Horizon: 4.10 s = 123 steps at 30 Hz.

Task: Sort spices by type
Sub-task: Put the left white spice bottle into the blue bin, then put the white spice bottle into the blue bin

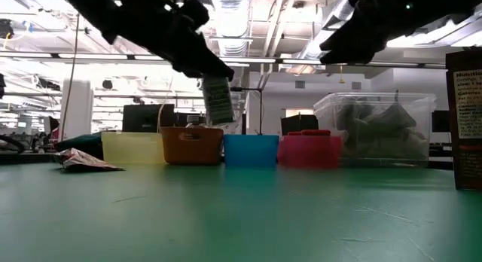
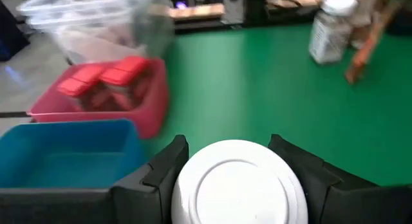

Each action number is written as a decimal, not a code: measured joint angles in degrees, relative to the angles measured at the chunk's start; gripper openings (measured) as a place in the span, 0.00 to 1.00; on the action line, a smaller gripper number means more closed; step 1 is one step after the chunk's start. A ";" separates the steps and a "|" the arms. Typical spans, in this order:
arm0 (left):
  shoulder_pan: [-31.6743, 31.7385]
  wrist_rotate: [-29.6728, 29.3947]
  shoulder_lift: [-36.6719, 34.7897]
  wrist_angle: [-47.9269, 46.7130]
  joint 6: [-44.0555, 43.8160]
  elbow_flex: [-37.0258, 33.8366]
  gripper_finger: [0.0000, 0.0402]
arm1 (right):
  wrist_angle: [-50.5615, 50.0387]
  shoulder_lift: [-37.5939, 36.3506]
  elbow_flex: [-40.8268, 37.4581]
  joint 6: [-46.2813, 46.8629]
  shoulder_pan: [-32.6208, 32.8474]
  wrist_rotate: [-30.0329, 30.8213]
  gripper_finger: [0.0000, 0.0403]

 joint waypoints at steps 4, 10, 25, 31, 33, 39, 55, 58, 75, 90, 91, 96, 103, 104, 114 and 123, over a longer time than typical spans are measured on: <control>6.43 6.18 2.24 0.14 0.44 3.38 0.46 | -0.48 -2.75 0.02 -2.50 -0.23 0.00 0.79; 11.69 8.10 8.80 -2.91 5.21 13.36 0.46 | 0.43 -3.73 0.02 -6.11 -0.34 -0.05 0.79; 25.71 8.59 28.55 -9.07 7.24 34.49 0.46 | 1.78 -3.77 1.64 -7.39 -4.20 -0.41 0.79; 26.73 11.08 34.88 -12.14 6.51 38.83 0.46 | 0.61 -2.73 1.64 -7.17 -4.22 -0.42 0.79; 26.70 11.19 35.84 -12.83 6.11 39.46 0.46 | -0.14 -2.78 1.64 -7.14 -4.26 -0.43 0.79; 27.46 10.80 36.17 -15.11 2.48 39.55 0.46 | -2.93 -4.07 1.64 -6.05 -4.21 -0.39 0.79; 26.74 10.66 29.44 -16.70 6.29 39.57 0.73 | -3.63 -4.58 1.64 -5.91 -3.36 -0.37 0.79; 24.94 10.72 26.43 -18.41 7.79 39.57 0.73 | -6.55 -5.58 1.64 -5.03 -2.66 -0.39 0.79; 4.14 4.83 24.47 -26.33 12.85 38.52 0.69 | -50.17 -2.02 16.90 16.11 15.76 -0.42 0.75; -4.42 -0.57 23.75 -17.85 7.19 29.80 0.59 | -72.82 21.24 36.13 23.22 30.93 0.08 0.78; -4.94 -1.49 23.39 -17.81 7.23 29.78 0.59 | -73.28 22.05 36.55 23.79 31.28 -0.42 0.79; -6.93 -4.83 20.15 -17.57 7.44 29.34 0.59 | -75.98 24.79 38.62 27.78 33.17 -4.31 0.87; -9.46 -5.22 16.06 5.68 9.08 15.35 0.59 | -78.25 25.34 38.99 32.88 36.11 -5.65 0.94; -9.53 -5.87 15.56 7.90 8.67 13.30 0.59 | -78.23 25.34 38.98 33.00 36.36 -5.65 0.94; -9.47 -10.50 7.39 7.59 3.09 6.30 0.59 | -75.54 25.34 33.57 34.68 35.58 -7.63 0.94; -9.79 -13.46 -2.50 -1.71 -0.34 6.02 0.59 | -71.72 25.32 30.57 34.49 35.15 -8.73 0.93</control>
